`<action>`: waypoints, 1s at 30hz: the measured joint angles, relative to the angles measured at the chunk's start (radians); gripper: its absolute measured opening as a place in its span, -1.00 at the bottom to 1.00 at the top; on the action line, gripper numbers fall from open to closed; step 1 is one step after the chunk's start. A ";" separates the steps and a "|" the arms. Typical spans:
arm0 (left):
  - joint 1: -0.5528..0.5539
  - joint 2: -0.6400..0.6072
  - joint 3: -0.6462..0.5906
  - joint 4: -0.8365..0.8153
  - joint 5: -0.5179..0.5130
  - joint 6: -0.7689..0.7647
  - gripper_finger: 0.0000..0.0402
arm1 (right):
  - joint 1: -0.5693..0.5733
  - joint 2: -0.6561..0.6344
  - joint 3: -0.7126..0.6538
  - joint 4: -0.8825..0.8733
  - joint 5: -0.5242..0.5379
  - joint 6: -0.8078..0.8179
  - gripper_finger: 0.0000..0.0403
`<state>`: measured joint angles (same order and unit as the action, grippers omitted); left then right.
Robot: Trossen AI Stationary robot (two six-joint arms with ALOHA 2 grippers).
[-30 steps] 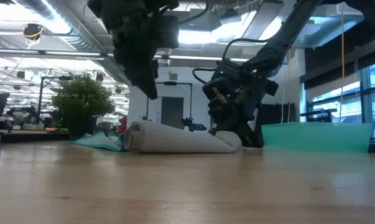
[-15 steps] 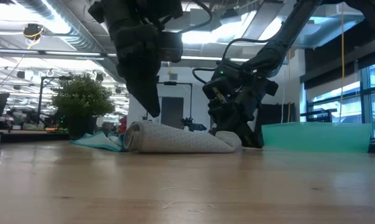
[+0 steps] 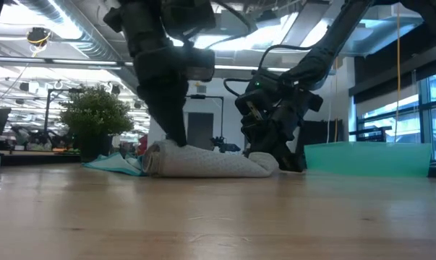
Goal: Roll microfiber towels into tight, uniform cylinder then place into a basket
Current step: Roll the gray towel
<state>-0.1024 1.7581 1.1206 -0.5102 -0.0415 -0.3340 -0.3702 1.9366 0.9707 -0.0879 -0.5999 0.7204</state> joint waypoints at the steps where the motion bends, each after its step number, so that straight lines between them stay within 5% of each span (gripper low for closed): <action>1: 0.000 0.005 0.001 0.008 0.001 0.000 -0.52 | 0.000 0.000 0.000 0.002 0.000 0.000 -0.91; 12: 0.001 0.055 0.001 -0.010 0.014 0.031 -0.55 | 0.000 0.000 0.000 0.004 -0.001 0.001 -0.91; 18: 0.025 0.052 0.064 -0.081 0.042 0.109 -0.92 | 0.000 0.000 0.000 -0.004 0.000 -0.001 -0.91; 30: 0.215 0.050 0.182 -0.236 0.139 0.188 -0.98 | 0.001 -0.001 0.001 -0.006 0.004 -0.004 -0.91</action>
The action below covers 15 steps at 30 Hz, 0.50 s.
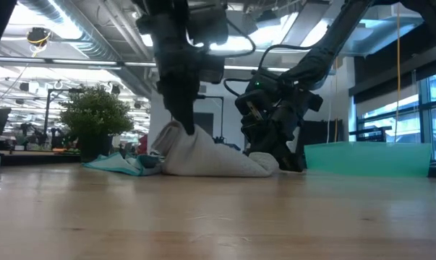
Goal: Roll microfiber towels into tight, uniform cylinder then place into a basket
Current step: Roll the gray towel
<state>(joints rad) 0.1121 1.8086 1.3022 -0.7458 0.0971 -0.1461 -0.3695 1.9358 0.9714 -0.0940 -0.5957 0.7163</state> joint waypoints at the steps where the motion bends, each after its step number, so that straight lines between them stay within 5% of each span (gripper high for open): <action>1: 0.013 0.005 0.000 0.000 0.000 0.001 -0.98 | 0.000 0.000 0.000 0.000 0.000 -0.004 -0.91; 15: 0.105 0.156 0.003 0.029 -0.002 0.076 -0.99 | -0.001 0.003 -0.002 0.016 -0.046 -0.041 -0.89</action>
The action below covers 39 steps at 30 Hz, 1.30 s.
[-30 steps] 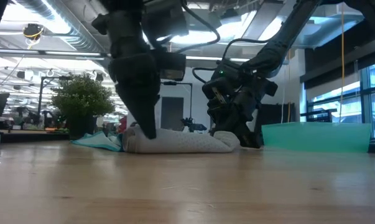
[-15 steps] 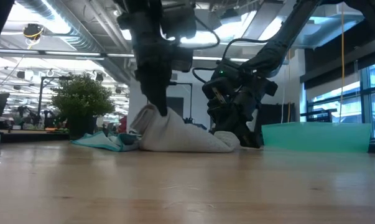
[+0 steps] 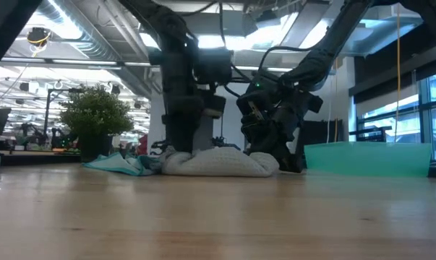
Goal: Roll microfiber towels into tight, uniform cylinder then place into a basket
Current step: Roll the gray towel
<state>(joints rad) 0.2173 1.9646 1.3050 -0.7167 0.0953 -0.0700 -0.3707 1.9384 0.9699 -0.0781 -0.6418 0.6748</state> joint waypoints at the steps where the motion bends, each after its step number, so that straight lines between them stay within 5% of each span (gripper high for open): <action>1: 0.001 0.006 0.001 -0.001 0.003 0.009 -0.99 | -0.001 0.001 0.000 0.005 -0.019 -0.001 -0.86; 8: 0.002 0.015 0.002 -0.006 0.013 0.047 -1.00 | -0.036 -0.009 -0.002 0.008 -0.094 0.015 -0.61; 19: 0.018 0.018 -0.001 -0.008 0.020 0.057 -1.00 | -0.092 -0.212 -0.002 -0.079 0.037 -0.087 -0.66; 24: 0.025 0.019 -0.001 -0.005 0.040 0.057 -1.00 | -0.045 -0.301 0.000 -0.087 0.011 -0.234 -0.66; 39: 0.025 0.019 -0.002 0.002 0.036 0.057 -1.00 | 0.054 -0.134 -0.027 -0.071 0.115 -0.376 -0.66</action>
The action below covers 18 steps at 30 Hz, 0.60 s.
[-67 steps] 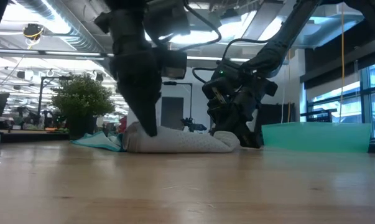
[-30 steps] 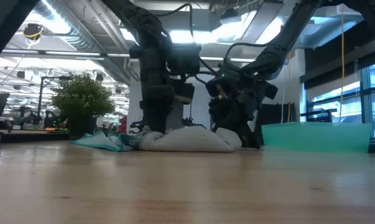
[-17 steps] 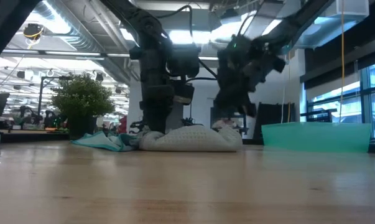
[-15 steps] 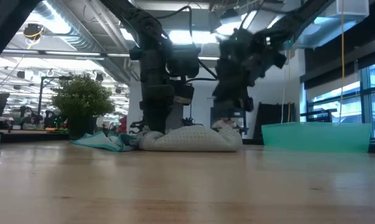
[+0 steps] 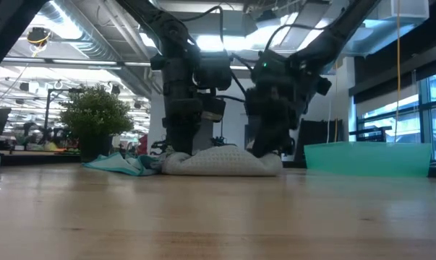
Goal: Roll microfiber towels into tight, uniform cylinder then place into a basket
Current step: Roll the gray towel
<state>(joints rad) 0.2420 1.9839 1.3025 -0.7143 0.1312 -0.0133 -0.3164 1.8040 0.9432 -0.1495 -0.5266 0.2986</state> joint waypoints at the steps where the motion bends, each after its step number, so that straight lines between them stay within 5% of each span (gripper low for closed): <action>1: 0.000 0.000 0.000 0.000 0.001 0.000 -1.00 | 0.000 0.008 0.000 0.002 0.022 -0.009 -0.66; 5: 0.000 0.000 0.000 -0.004 0.007 0.000 -1.00 | -0.004 0.015 0.001 -0.003 0.132 0.008 -0.67; 18: 0.016 -0.011 0.022 -0.112 -0.062 -0.007 -1.00 | -0.015 0.015 0.003 -0.049 0.215 0.012 -0.86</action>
<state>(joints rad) 0.2577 1.9724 1.3249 -0.8262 0.0692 -0.0199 -0.3311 1.8187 0.9463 -0.1989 -0.3118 0.3102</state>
